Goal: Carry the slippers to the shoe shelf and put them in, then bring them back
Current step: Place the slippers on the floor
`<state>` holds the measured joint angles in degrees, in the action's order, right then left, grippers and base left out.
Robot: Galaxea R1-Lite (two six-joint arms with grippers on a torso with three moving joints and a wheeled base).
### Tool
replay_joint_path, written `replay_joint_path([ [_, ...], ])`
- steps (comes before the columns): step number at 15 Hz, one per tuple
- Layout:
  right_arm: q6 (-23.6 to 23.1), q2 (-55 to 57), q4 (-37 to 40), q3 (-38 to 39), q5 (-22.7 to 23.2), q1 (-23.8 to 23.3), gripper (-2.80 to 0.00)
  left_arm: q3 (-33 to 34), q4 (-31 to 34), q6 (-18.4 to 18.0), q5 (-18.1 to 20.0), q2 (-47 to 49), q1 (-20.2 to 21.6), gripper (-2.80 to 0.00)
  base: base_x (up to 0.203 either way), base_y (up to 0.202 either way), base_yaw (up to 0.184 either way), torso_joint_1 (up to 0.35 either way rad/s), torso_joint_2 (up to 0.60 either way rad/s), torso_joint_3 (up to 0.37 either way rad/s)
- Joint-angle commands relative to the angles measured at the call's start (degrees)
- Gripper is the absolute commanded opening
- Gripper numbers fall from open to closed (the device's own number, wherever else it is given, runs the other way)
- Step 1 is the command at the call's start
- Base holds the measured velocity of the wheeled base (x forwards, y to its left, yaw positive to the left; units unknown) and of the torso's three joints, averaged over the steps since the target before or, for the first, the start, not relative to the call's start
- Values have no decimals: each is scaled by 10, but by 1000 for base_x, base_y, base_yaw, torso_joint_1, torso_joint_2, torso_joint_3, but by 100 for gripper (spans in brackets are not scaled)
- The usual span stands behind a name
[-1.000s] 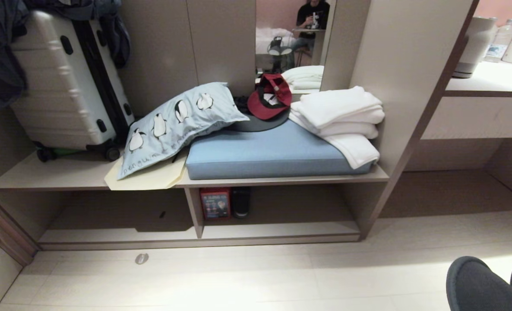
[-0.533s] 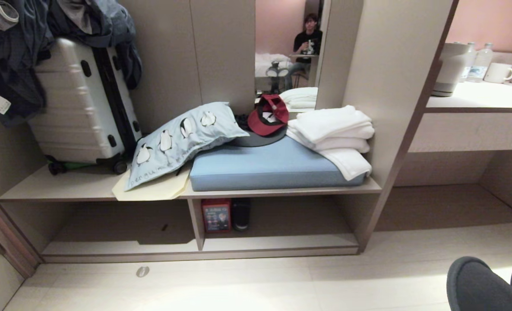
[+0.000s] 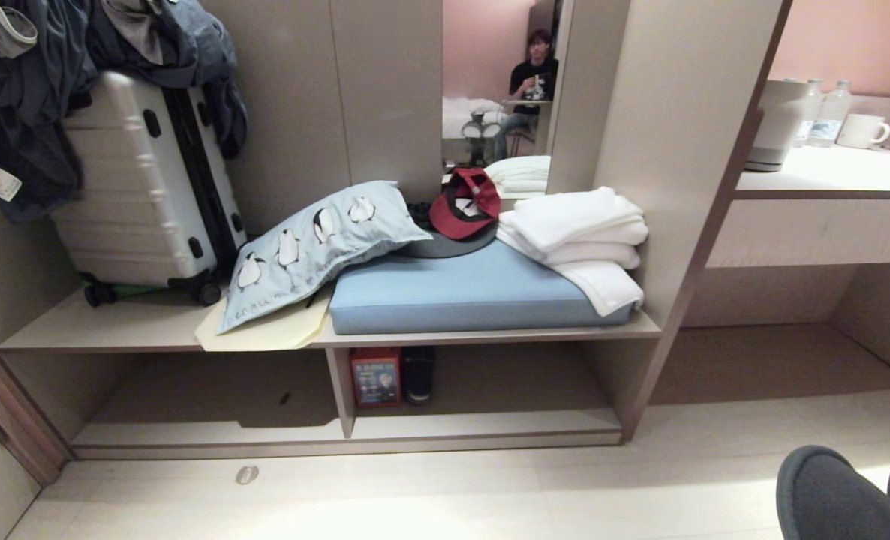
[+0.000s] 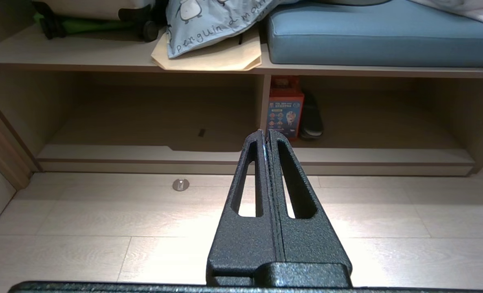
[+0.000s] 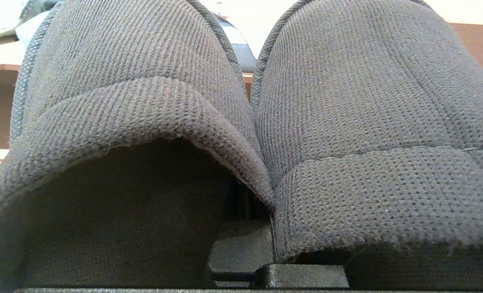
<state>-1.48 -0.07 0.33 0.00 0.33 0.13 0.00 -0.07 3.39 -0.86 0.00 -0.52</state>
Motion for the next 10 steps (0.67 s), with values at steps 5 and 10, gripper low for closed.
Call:
replay_joint_path([
  [5,0,-1,0,1,0,0,-280,0,0,0,0,1,0,-280,-1,-117,3,1,1,2],
  [10,0,-1,0,1,0,0,-280,0,0,0,0,1,0,-280,0,-199,3,4,2,0],
])
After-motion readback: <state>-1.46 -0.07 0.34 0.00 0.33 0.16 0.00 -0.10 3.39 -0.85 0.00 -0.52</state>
